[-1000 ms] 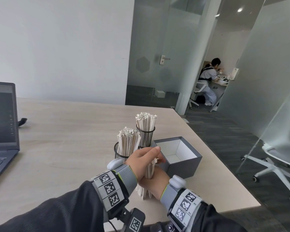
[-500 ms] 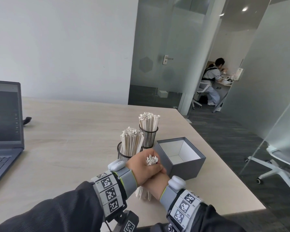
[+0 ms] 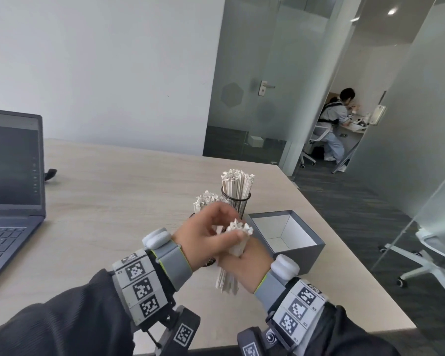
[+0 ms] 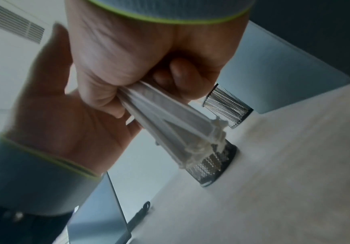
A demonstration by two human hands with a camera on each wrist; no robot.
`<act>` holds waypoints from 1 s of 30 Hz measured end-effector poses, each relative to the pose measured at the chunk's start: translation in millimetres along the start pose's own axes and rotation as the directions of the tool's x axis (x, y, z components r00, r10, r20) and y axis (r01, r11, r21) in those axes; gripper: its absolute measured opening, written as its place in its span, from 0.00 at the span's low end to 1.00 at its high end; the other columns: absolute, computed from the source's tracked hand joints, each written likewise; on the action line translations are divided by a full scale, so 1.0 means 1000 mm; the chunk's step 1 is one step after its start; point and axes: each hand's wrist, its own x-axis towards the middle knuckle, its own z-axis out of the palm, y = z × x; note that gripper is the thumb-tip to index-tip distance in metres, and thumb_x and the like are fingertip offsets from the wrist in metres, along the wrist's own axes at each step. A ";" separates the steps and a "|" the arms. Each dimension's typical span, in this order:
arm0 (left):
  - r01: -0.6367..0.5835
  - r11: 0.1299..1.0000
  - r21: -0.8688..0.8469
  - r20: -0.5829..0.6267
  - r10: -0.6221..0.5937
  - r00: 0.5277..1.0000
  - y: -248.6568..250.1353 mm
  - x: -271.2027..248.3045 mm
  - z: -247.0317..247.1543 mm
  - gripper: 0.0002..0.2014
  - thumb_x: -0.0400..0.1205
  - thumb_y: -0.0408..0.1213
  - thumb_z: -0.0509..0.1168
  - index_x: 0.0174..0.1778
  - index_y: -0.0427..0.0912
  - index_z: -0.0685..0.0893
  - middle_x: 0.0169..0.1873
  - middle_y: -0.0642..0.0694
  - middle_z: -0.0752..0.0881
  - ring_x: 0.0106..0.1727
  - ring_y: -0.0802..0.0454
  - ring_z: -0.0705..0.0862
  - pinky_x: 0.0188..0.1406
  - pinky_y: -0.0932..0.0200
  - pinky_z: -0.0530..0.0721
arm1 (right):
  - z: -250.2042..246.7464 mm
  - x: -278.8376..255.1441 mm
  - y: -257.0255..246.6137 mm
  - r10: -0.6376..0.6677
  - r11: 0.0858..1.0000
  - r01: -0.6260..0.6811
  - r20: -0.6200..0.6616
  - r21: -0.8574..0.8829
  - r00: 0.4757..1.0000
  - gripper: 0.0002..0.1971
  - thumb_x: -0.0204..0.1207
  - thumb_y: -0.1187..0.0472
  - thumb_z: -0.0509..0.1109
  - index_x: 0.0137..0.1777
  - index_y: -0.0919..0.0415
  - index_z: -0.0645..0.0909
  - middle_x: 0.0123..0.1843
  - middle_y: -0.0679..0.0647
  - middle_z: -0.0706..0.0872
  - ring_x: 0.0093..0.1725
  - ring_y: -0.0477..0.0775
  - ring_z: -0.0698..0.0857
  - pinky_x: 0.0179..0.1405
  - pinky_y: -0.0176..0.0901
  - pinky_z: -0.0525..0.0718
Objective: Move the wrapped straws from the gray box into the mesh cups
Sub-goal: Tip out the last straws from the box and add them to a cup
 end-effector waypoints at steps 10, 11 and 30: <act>0.384 0.906 0.180 -0.221 -0.343 0.913 -0.053 0.023 -0.062 0.36 0.59 0.61 0.76 0.64 0.60 0.81 0.62 0.56 0.84 0.65 0.58 0.81 0.65 0.50 0.81 | -0.047 0.018 0.009 0.306 0.789 -0.020 -0.364 0.614 0.880 0.26 0.64 0.43 0.73 0.30 0.71 0.82 0.24 0.69 0.82 0.16 0.58 0.76 0.20 0.44 0.78; 0.403 0.894 0.194 -0.167 -0.374 0.912 -0.057 0.023 -0.062 0.44 0.55 0.63 0.77 0.70 0.60 0.76 0.66 0.56 0.81 0.69 0.57 0.78 0.68 0.48 0.79 | -0.048 0.023 0.010 0.326 0.772 -0.014 -0.377 0.635 0.867 0.27 0.63 0.41 0.74 0.29 0.71 0.80 0.24 0.71 0.82 0.16 0.59 0.77 0.22 0.46 0.79; 0.378 0.894 0.240 0.166 -0.422 0.891 -0.070 0.024 -0.042 0.30 0.60 0.58 0.83 0.57 0.59 0.82 0.50 0.54 0.91 0.54 0.58 0.89 0.64 0.51 0.84 | -0.016 0.055 -0.002 0.120 0.949 -0.035 -0.254 0.314 0.960 0.26 0.65 0.37 0.72 0.29 0.64 0.80 0.22 0.53 0.84 0.24 0.55 0.85 0.30 0.55 0.88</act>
